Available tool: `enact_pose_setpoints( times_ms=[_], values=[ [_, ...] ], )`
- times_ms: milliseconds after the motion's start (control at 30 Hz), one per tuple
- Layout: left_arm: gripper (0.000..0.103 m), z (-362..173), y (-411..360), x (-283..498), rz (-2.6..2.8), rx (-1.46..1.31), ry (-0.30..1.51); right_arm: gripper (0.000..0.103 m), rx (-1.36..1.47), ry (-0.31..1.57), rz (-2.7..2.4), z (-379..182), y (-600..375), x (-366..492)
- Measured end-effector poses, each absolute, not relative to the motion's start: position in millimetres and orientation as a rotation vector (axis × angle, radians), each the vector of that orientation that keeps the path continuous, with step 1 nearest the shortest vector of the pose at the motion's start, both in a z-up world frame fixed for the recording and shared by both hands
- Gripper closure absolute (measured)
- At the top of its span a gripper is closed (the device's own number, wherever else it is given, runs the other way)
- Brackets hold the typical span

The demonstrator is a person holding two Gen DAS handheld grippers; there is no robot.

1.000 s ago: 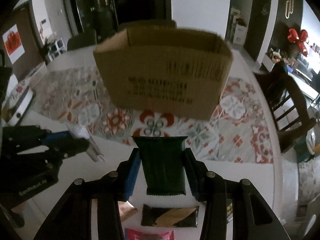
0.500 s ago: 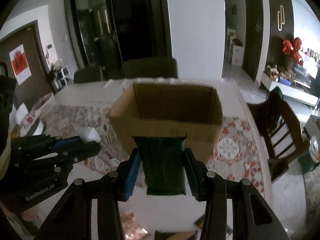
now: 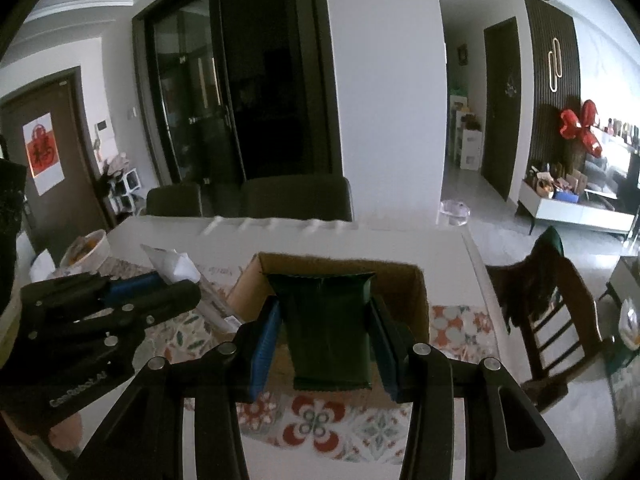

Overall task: Organize snacks
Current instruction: 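Lift both snacks and carry them over the cardboard box, then open both tools inside the box to drop the snacks and withdraw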

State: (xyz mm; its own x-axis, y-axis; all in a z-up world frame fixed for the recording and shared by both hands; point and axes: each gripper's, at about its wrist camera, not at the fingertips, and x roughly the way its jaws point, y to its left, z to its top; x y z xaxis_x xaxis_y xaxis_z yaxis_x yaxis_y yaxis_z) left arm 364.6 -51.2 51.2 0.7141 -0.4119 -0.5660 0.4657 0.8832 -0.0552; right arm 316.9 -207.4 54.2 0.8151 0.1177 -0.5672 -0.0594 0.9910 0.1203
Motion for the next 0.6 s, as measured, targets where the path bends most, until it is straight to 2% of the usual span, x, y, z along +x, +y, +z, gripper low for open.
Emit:
enact_pose_setpoints(
  times_ms=[300,600],
  values=[
    [0.083,38.4,-63.0,406.9,-0.482,0.097,0.652,0.058,0.110,0.630,0.103,48.2,-216.2,357.1],
    [0.082,9.6,-73.7,445.4,-0.484,0.104,0.750,0.058,0.135,0.729,0.098,12.9,-227.0,400.5]
  ],
)
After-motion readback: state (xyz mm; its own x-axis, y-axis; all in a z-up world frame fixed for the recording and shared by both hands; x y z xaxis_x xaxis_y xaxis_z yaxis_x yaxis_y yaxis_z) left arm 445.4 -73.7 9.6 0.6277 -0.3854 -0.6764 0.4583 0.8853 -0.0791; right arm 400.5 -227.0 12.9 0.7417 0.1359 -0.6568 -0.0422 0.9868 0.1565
